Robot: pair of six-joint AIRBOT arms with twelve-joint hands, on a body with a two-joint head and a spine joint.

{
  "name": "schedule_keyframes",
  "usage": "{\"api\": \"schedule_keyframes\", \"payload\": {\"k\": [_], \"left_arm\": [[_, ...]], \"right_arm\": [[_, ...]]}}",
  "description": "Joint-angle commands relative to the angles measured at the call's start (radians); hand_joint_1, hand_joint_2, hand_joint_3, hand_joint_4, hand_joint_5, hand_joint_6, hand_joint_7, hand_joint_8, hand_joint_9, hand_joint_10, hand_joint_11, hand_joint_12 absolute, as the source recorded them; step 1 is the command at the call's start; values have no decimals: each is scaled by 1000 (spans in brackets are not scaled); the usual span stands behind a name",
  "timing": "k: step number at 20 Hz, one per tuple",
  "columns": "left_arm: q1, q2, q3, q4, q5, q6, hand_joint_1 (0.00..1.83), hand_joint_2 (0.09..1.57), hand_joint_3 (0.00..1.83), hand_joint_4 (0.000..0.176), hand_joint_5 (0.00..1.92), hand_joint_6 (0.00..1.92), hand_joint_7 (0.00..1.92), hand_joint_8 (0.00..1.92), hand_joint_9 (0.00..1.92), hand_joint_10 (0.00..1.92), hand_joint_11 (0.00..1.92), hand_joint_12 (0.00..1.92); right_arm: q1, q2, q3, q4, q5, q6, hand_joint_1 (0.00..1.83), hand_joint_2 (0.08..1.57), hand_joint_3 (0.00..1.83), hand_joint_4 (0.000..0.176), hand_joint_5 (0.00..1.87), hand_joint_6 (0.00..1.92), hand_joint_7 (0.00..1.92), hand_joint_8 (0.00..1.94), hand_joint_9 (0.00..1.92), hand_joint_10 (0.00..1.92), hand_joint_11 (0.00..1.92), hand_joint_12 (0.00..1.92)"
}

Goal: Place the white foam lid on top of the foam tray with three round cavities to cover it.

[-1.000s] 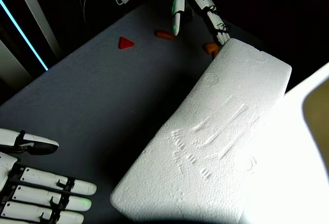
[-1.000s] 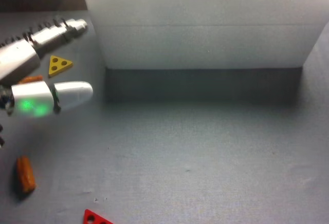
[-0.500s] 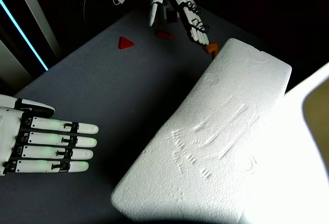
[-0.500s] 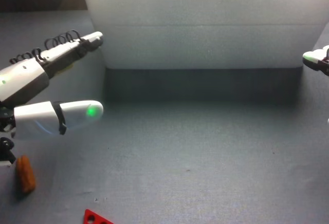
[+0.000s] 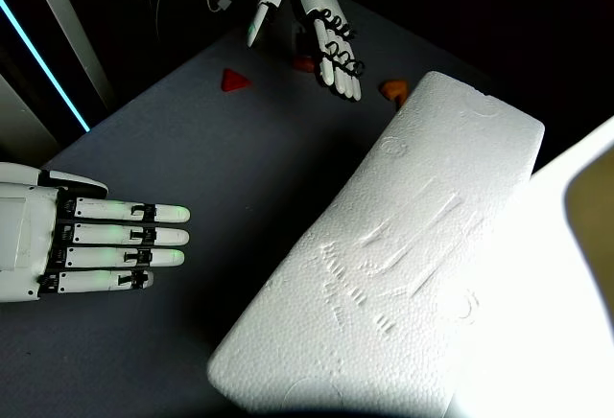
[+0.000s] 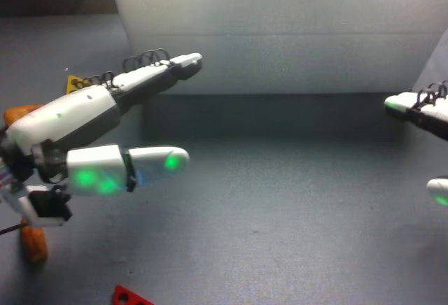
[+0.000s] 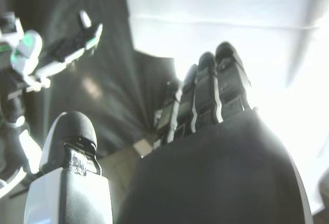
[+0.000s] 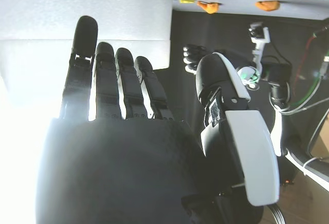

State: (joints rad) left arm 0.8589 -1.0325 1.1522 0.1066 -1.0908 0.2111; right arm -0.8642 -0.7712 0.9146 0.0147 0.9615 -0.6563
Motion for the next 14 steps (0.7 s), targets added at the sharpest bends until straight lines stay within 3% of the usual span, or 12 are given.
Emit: {"api": "schedule_keyframes", "payload": {"k": [1,3,4,5,6,9,10,11,12,13,14], "left_arm": [[-18,-10,6,-4,-110,-15,409,1218,8,23,5,2,0,0,0,0,0,0],[-39,-24,17,16,-104,-24,390,1236,13,9,0,0,0,0,0,0,0,0],[-48,-29,20,16,-108,-25,363,1245,15,17,0,0,0,0,0,0,0,0],[-57,-34,23,22,-108,-25,358,1250,16,22,1,0,0,0,0,0,0,0],[-64,-38,26,27,-106,-27,368,1254,16,11,22,9,0,0,0,0,16,7],[-66,-48,30,26,-114,-34,370,1255,15,9,26,11,0,0,0,0,19,9],[-66,-49,32,26,-117,-35,348,1284,0,6,32,2,0,0,12,5,3,230],[-68,-47,32,27,-120,-35,347,1278,0,1,47,5,17,2,57,25,0,690],[-68,-43,30,27,-125,-35,356,1268,0,0,60,8,33,4,83,38,0,901],[-68,-38,27,27,-132,-35,348,1263,0,0,72,9,49,4,101,50,0,1061],[-69,-32,23,27,-142,-35,373,1258,0,0,82,12,61,7,112,56,0,1090]], "right_arm": [[16,1,5,3,119,10,428,1441,0,0,0,0,0,0,0,75,0,1499],[21,-6,7,-5,121,15,388,1435,0,0,0,0,0,0,0,50,0,1447],[22,-8,8,-6,122,16,393,1428,0,0,0,0,0,0,0,106,0,1419],[22,-8,8,-6,128,18,394,1429,1,0,0,0,0,0,0,177,0,1530],[22,-8,8,-4,137,20,357,1437,4,0,0,0,0,0,0,175,0,1537],[22,-8,6,2,163,20,350,1438,4,0,0,0,0,0,0,174,0,1538],[22,-5,3,4,176,20,321,1409,0,10,0,0,0,0,0,70,0,1542],[22,3,-1,10,194,20,416,1364,0,32,0,0,0,0,0,13,0,911],[22,6,-5,15,210,20,426,1350,0,42,0,0,0,0,0,2,0,414],[19,8,-7,21,227,20,414,1350,0,33,0,0,0,0,5,2,0,160],[13,15,-12,29,251,17,396,1351,0,19,0,0,0,0,32,13,0,234]]}}
